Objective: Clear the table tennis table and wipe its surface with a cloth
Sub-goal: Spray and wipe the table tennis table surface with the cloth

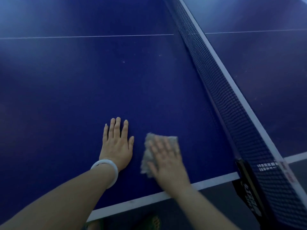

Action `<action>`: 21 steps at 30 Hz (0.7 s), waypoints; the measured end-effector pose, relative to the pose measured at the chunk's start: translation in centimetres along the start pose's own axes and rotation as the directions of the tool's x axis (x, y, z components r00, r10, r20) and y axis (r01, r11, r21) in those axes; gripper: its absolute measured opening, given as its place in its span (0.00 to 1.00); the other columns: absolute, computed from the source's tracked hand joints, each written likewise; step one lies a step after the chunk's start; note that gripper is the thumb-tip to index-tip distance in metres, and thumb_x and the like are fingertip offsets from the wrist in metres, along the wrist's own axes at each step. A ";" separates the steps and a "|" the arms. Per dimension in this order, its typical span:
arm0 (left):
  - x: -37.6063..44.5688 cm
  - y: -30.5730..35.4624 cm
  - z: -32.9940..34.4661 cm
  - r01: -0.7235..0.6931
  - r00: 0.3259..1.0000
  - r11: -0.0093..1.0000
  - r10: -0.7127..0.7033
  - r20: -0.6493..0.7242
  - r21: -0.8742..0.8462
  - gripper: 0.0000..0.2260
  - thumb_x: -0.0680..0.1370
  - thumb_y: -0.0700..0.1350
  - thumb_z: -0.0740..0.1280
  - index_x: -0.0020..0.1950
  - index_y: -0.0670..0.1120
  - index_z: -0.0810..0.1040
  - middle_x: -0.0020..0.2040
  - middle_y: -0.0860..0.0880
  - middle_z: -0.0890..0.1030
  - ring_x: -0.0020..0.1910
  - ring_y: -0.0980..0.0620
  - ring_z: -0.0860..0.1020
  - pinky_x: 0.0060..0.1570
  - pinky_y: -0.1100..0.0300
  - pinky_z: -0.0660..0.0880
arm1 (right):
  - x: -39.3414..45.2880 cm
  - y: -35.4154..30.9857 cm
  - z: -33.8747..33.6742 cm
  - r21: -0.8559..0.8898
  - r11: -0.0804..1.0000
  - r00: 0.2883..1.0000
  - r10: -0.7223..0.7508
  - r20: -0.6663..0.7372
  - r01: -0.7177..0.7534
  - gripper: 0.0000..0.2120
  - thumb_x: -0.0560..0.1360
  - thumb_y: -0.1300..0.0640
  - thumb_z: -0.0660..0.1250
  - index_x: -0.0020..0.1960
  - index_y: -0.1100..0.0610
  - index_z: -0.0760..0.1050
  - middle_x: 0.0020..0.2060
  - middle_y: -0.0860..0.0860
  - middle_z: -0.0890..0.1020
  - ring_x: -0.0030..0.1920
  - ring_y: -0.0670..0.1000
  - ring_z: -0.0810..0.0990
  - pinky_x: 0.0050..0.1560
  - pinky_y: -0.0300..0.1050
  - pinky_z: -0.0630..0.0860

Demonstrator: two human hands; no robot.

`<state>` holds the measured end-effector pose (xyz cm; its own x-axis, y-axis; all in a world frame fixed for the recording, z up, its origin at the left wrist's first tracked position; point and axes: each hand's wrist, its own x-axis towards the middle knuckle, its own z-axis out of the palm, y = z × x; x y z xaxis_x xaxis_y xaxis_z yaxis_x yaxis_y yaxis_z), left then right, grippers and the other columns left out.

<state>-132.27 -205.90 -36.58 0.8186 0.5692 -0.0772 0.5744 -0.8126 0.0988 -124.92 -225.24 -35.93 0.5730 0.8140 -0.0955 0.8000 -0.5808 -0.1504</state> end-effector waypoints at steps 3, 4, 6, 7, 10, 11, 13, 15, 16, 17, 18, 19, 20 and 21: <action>0.1 0.0 0.0 0.014 1.000 1.000 -0.014 0.012 -0.006 0.30 0.80 0.58 0.37 0.80 0.47 0.44 0.80 0.44 0.44 0.79 0.46 0.39 0.76 0.48 0.36 | 1.1 7.2 -1.3 0.046 0.943 0.944 0.330 -0.001 -0.329 0.29 0.82 0.41 0.42 0.80 0.46 0.40 0.79 0.45 0.41 0.79 0.50 0.40 0.77 0.60 0.41; 0.1 0.0 0.0 0.018 1.000 1.000 -0.018 0.015 -0.011 0.30 0.80 0.58 0.37 0.80 0.47 0.43 0.80 0.44 0.44 0.79 0.46 0.39 0.76 0.47 0.36 | 1.0 9.1 -1.8 0.059 0.889 0.891 0.453 0.019 -0.454 0.29 0.81 0.40 0.40 0.79 0.46 0.39 0.79 0.47 0.41 0.79 0.51 0.40 0.77 0.61 0.41; 0.1 0.0 0.1 0.019 1.000 1.000 -0.019 0.022 -0.010 0.30 0.80 0.58 0.37 0.80 0.47 0.43 0.80 0.44 0.43 0.78 0.46 0.38 0.76 0.47 0.37 | 0.4 10.4 -2.3 0.099 0.796 0.802 0.596 0.043 -0.597 0.30 0.80 0.38 0.39 0.78 0.46 0.35 0.79 0.49 0.42 0.79 0.52 0.40 0.76 0.63 0.41; 0.1 0.0 0.1 0.018 1.000 1.000 -0.018 0.023 -0.007 0.30 0.80 0.58 0.36 0.80 0.47 0.42 0.80 0.44 0.43 0.78 0.46 0.38 0.76 0.47 0.37 | 0.0 9.9 -2.1 0.115 0.773 0.781 0.624 0.033 -0.623 0.30 0.80 0.38 0.39 0.78 0.46 0.34 0.79 0.50 0.42 0.79 0.53 0.40 0.76 0.64 0.41; 0.1 0.0 0.2 0.014 1.000 1.000 -0.013 0.022 -0.011 0.30 0.80 0.58 0.36 0.80 0.47 0.43 0.80 0.44 0.43 0.78 0.47 0.38 0.76 0.47 0.37 | -0.9 4.4 -1.1 0.062 0.830 0.831 0.556 -0.013 -0.554 0.29 0.81 0.40 0.38 0.79 0.50 0.39 0.80 0.52 0.44 0.79 0.55 0.41 0.75 0.65 0.44; 0.1 0.0 0.2 0.010 1.000 1.000 -0.010 0.024 -0.012 0.30 0.80 0.58 0.36 0.80 0.47 0.43 0.80 0.44 0.43 0.78 0.47 0.38 0.76 0.47 0.37 | -1.0 2.1 -0.6 0.043 0.884 0.884 0.467 -0.012 -0.466 0.31 0.81 0.40 0.39 0.80 0.51 0.42 0.80 0.52 0.45 0.79 0.56 0.42 0.76 0.66 0.45; 0.0 -0.1 0.2 0.007 1.000 1.000 -0.007 0.025 -0.014 0.29 0.80 0.58 0.36 0.80 0.47 0.43 0.80 0.44 0.43 0.78 0.47 0.38 0.76 0.47 0.37 | -1.1 -1.7 0.2 0.030 0.979 0.979 0.204 -0.003 -0.204 0.31 0.80 0.40 0.45 0.80 0.52 0.47 0.80 0.52 0.48 0.79 0.56 0.45 0.75 0.64 0.48; 0.0 -0.1 0.1 0.008 1.000 1.000 -0.007 0.019 -0.021 0.29 0.81 0.58 0.36 0.80 0.47 0.45 0.80 0.44 0.45 0.79 0.47 0.40 0.77 0.47 0.38 | -0.2 -2.3 0.5 0.019 1.000 1.000 0.019 -0.018 -0.019 0.31 0.80 0.40 0.48 0.80 0.51 0.51 0.80 0.50 0.50 0.79 0.54 0.48 0.74 0.62 0.50; 0.0 -0.1 0.1 0.007 1.000 1.000 -0.006 0.018 -0.026 0.29 0.81 0.58 0.36 0.80 0.46 0.46 0.80 0.44 0.46 0.79 0.47 0.41 0.77 0.47 0.39 | 0.6 -1.4 0.4 0.016 1.000 1.000 0.000 -0.018 0.000 0.30 0.80 0.40 0.49 0.80 0.50 0.52 0.80 0.49 0.51 0.79 0.53 0.48 0.74 0.61 0.50; 0.0 -0.1 0.0 0.007 1.000 1.000 -0.006 0.020 -0.028 0.30 0.80 0.57 0.37 0.80 0.46 0.46 0.80 0.44 0.47 0.79 0.47 0.41 0.77 0.47 0.39 | 1.5 0.0 0.1 0.003 1.000 1.000 0.009 -0.021 -0.009 0.30 0.81 0.40 0.48 0.80 0.50 0.52 0.80 0.49 0.51 0.79 0.53 0.48 0.74 0.61 0.50; 0.0 -0.2 0.1 0.008 1.000 1.000 -0.008 0.025 -0.024 0.30 0.80 0.57 0.36 0.80 0.46 0.46 0.80 0.44 0.46 0.79 0.47 0.40 0.77 0.47 0.39 | 2.5 1.6 -0.1 -0.016 0.999 0.999 0.040 -0.030 -0.040 0.30 0.81 0.40 0.47 0.80 0.50 0.50 0.79 0.49 0.51 0.79 0.53 0.47 0.75 0.62 0.49; 0.0 -0.2 0.1 0.012 1.000 1.000 -0.011 0.029 -0.021 0.30 0.80 0.58 0.36 0.80 0.47 0.44 0.80 0.44 0.45 0.79 0.47 0.39 0.76 0.47 0.37 | 3.6 3.4 -0.4 -0.030 0.994 0.994 0.100 -0.036 -0.101 0.30 0.80 0.40 0.44 0.80 0.50 0.48 0.79 0.49 0.49 0.79 0.52 0.45 0.76 0.62 0.47; 0.0 -0.2 0.1 0.017 0.999 1.000 -0.016 0.030 -0.022 0.29 0.80 0.58 0.35 0.80 0.47 0.43 0.80 0.44 0.44 0.78 0.47 0.38 0.76 0.47 0.37 | 4.7 5.1 -0.7 -0.033 0.983 0.983 0.182 -0.037 -0.183 0.31 0.80 0.40 0.40 0.80 0.50 0.44 0.79 0.48 0.47 0.79 0.52 0.43 0.76 0.62 0.45; 0.0 -0.2 0.1 0.021 0.999 0.999 -0.020 0.029 -0.025 0.29 0.80 0.58 0.36 0.79 0.47 0.42 0.80 0.44 0.44 0.78 0.47 0.38 0.76 0.47 0.37 | 5.8 6.6 -1.0 -0.027 0.961 0.961 0.275 -0.033 -0.276 0.31 0.79 0.39 0.37 0.79 0.49 0.41 0.79 0.48 0.45 0.79 0.51 0.41 0.77 0.61 0.42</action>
<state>-132.38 -205.76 -36.68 0.8061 0.5819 -0.1079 0.5916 -0.7970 0.1217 -116.13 -224.40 -36.49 0.7767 0.6218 -0.1004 0.6151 -0.7831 -0.0915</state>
